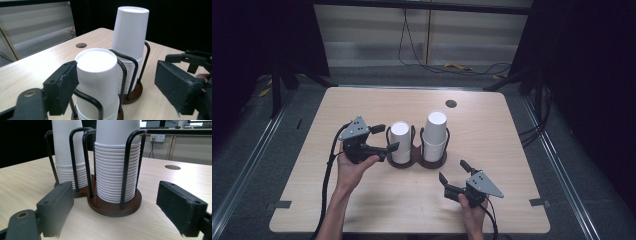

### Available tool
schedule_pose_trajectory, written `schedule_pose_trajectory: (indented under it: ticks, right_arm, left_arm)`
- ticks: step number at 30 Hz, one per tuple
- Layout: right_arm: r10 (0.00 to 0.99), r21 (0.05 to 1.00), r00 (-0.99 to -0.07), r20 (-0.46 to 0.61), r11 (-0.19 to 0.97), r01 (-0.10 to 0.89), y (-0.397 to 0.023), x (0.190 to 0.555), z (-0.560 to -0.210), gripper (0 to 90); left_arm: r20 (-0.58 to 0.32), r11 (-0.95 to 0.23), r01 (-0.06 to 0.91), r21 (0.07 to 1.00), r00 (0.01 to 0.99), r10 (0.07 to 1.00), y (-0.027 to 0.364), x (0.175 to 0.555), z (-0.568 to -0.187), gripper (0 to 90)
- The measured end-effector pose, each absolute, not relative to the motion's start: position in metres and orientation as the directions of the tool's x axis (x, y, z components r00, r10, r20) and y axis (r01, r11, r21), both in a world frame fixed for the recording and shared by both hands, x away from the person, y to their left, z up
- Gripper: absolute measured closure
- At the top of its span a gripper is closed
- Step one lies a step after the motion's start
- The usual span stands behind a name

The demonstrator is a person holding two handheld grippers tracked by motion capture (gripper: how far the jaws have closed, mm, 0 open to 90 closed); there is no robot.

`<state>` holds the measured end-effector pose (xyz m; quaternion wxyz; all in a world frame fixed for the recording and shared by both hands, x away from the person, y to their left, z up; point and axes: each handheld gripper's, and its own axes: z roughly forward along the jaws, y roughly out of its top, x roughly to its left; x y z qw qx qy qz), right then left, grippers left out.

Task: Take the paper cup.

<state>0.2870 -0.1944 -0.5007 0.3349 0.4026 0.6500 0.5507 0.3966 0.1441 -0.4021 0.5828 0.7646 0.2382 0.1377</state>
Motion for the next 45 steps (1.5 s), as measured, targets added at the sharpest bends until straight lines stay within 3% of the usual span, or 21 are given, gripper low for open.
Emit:
schedule_pose_trajectory:
  ticks: [18, 45]
  right_arm:
    - [0.891, 0.985, -0.453, 0.011, 0.069, 0.16, -0.194, 0.288, -0.501, 13.9]
    - [0.891, 0.983, -0.454, 0.002, 0.08, 0.163, -0.193, 0.288, -0.501, 13.9]
  left_arm:
    - [-0.045, -0.372, 0.25, 0.894, 0.875, 0.482, 0.13, 0.429, -0.385, 24.6]
    - [-0.044, -0.528, 0.31, 0.791, 0.889, 0.456, 0.108, 0.456, -0.371, 23.4]
